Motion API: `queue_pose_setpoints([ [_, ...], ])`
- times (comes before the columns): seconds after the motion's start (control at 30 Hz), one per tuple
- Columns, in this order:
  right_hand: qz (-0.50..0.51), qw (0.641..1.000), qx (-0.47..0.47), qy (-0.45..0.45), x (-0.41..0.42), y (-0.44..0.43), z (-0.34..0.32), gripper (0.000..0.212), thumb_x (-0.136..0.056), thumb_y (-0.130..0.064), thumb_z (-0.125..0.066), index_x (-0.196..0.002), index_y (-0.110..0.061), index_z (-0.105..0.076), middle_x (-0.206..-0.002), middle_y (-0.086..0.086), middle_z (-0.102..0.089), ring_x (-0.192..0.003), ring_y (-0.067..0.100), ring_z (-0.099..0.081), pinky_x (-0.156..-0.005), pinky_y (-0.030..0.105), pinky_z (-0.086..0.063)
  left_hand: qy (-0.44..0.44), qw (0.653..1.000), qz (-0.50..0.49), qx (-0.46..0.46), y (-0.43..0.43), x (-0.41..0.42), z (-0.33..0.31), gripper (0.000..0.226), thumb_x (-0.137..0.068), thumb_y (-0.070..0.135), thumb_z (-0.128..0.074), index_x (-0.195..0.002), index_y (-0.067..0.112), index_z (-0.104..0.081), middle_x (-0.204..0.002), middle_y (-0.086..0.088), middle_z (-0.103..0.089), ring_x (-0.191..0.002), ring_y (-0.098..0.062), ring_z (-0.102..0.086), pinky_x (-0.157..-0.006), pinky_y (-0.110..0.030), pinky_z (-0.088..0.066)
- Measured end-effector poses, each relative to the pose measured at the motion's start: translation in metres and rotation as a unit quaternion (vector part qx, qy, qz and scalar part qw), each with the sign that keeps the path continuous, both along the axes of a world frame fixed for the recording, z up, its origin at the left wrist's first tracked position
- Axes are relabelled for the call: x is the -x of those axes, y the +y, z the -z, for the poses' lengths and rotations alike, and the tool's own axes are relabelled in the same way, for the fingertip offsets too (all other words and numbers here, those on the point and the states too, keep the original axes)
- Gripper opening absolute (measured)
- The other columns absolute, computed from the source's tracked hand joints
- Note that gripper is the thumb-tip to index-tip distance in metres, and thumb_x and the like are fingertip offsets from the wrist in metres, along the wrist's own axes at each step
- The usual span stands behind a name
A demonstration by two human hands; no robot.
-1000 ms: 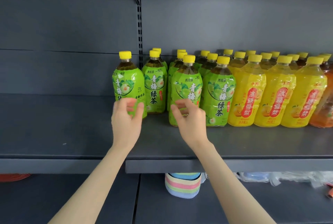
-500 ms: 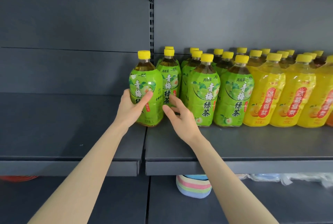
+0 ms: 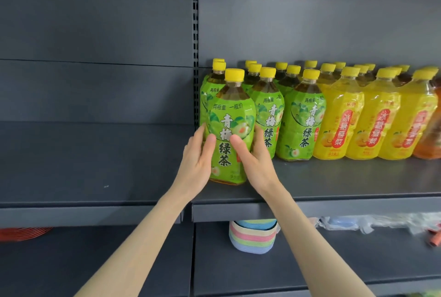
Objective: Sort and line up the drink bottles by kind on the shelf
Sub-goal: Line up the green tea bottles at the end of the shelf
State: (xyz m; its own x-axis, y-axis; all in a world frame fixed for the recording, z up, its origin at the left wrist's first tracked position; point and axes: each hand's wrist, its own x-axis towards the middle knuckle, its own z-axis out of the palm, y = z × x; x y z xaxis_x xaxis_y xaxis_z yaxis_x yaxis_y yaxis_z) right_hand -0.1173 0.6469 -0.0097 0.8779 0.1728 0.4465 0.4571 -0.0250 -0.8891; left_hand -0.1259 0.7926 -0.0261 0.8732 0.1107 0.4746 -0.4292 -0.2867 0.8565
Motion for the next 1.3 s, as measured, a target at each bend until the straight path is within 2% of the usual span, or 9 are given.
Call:
queue_pose_setpoints([
  [0.1,0.031,0.999,-0.014,0.004,0.005,-0.017,-0.002,0.049,-0.089,-0.045,-0.058,-0.131,-0.032,-0.037,-0.114,-0.030,-0.055,-0.097,-0.024,-0.053,-0.078,0.002,-0.041,0.012,1.000,0.004,0.024,-0.005,0.000,-0.003,0.063,-0.086,0.069,-0.032,-0.131,0.028,-0.048,-0.127,0.010,-0.055,-0.121,-0.009,-0.050,-0.104,-0.048,-0.040],
  [0.27,0.107,0.994,-0.031,0.009,0.006,-0.048,-0.004,0.063,-0.090,-0.046,-0.055,-0.144,-0.023,-0.032,-0.104,-0.038,-0.044,-0.093,-0.014,-0.047,-0.092,0.004,-0.034,0.030,0.996,-0.073,0.050,-0.005,-0.023,-0.020,0.039,-0.095,0.043,-0.048,-0.126,0.020,-0.047,-0.127,-0.002,-0.050,-0.108,-0.010,-0.052,-0.101,-0.038,-0.043],
  [0.33,0.126,0.991,-0.036,0.017,0.004,-0.057,-0.006,0.061,-0.098,-0.036,-0.049,-0.150,-0.012,-0.025,-0.098,-0.037,-0.035,-0.090,-0.022,-0.034,-0.078,-0.009,-0.026,0.059,0.993,-0.096,0.034,-0.003,-0.038,-0.028,0.055,-0.091,0.043,-0.055,-0.135,0.016,-0.037,-0.135,-0.004,-0.040,-0.114,-0.014,-0.047,-0.103,-0.035,-0.039],
  [0.47,0.141,0.989,-0.029,0.014,0.001,-0.066,-0.010,0.068,-0.097,-0.037,-0.047,-0.153,-0.012,-0.016,-0.120,-0.024,-0.031,-0.110,-0.013,-0.026,-0.091,0.004,-0.019,0.109,0.989,-0.097,0.012,0.000,-0.070,-0.038,0.092,-0.084,0.046,-0.065,-0.150,0.014,-0.010,-0.153,-0.007,-0.017,-0.137,-0.021,-0.029,-0.111,-0.037,-0.030],
  [0.6,0.164,0.986,-0.012,-0.013,0.002,-0.068,-0.015,0.050,-0.098,-0.020,-0.051,-0.142,-0.004,-0.035,-0.096,-0.034,-0.038,-0.072,-0.032,-0.046,-0.067,-0.010,-0.029,0.151,0.986,-0.055,0.043,0.005,-0.095,-0.041,0.131,-0.046,0.073,-0.074,-0.150,0.027,-0.008,-0.152,-0.002,-0.030,-0.136,-0.023,-0.035,-0.108,-0.048,-0.037],
  [0.77,0.160,0.986,-0.013,-0.038,0.002,-0.068,-0.015,0.033,-0.091,-0.030,-0.058,-0.120,-0.018,-0.047,-0.093,-0.032,-0.044,-0.077,-0.035,-0.045,-0.067,-0.008,-0.032,0.114,0.990,-0.058,0.060,0.005,-0.106,-0.029,0.086,-0.077,0.042,-0.074,-0.143,0.022,-0.023,-0.137,-0.001,-0.044,-0.124,-0.019,-0.046,-0.102,-0.047,-0.043],
  [0.9,0.163,0.986,-0.012,-0.038,0.002,-0.066,-0.015,0.014,-0.083,-0.039,-0.050,-0.096,-0.041,-0.044,-0.094,-0.034,-0.050,-0.082,-0.030,-0.050,-0.068,-0.006,-0.034,0.105,0.992,-0.035,0.060,0.005,-0.111,-0.025,0.081,-0.084,0.041,-0.066,-0.145,0.025,-0.016,-0.140,0.000,-0.042,-0.125,-0.018,-0.044,-0.104,-0.046,-0.041],
  [1.03,0.164,0.986,-0.014,-0.039,0.002,-0.067,-0.015,0.015,-0.082,-0.040,-0.048,-0.095,-0.038,-0.041,-0.093,-0.037,-0.048,-0.081,-0.032,-0.048,-0.068,-0.007,-0.033,0.109,0.991,-0.010,0.075,0.002,-0.114,-0.023,0.081,-0.090,0.037,-0.061,-0.149,0.027,-0.006,-0.143,0.003,-0.040,-0.128,-0.018,-0.042,-0.104,-0.043,-0.039],
  [1.3,0.147,0.988,-0.026,-0.046,0.003,-0.067,-0.016,0.026,-0.082,-0.036,-0.048,-0.103,-0.031,-0.035,-0.093,-0.035,-0.043,-0.076,-0.038,-0.043,-0.066,-0.010,-0.031,0.103,0.991,-0.004,0.084,0.005,-0.116,-0.023,0.072,-0.092,0.031,-0.058,-0.148,0.025,-0.012,-0.137,0.004,-0.046,-0.122,-0.015,-0.047,-0.093,-0.035,-0.044],
])
